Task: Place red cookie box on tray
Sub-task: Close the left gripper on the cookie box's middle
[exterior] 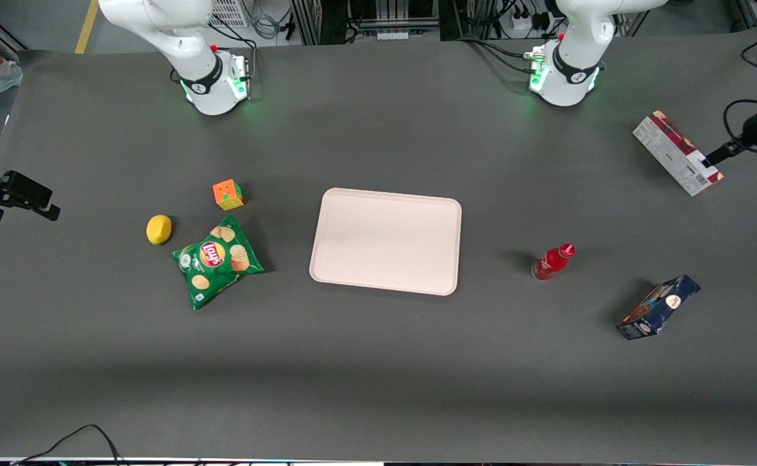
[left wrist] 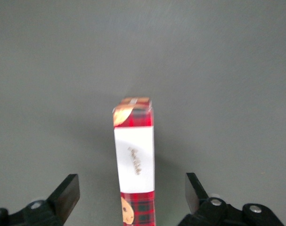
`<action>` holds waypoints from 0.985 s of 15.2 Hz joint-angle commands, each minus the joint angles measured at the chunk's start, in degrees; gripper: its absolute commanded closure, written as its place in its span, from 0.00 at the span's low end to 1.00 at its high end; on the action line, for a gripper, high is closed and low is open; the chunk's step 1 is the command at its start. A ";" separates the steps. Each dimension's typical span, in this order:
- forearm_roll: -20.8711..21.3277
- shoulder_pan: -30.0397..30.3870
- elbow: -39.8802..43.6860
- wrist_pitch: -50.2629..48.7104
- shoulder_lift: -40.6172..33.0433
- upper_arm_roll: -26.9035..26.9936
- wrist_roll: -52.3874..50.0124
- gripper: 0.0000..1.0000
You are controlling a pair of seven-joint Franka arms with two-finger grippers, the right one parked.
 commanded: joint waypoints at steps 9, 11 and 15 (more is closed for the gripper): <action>1.18 0.21 -5.55 10.27 5.94 1.82 0.72 0.00; 1.18 0.21 -6.16 10.00 6.56 1.82 0.45 0.00; 1.18 0.30 -6.96 8.86 6.73 1.82 -0.60 0.00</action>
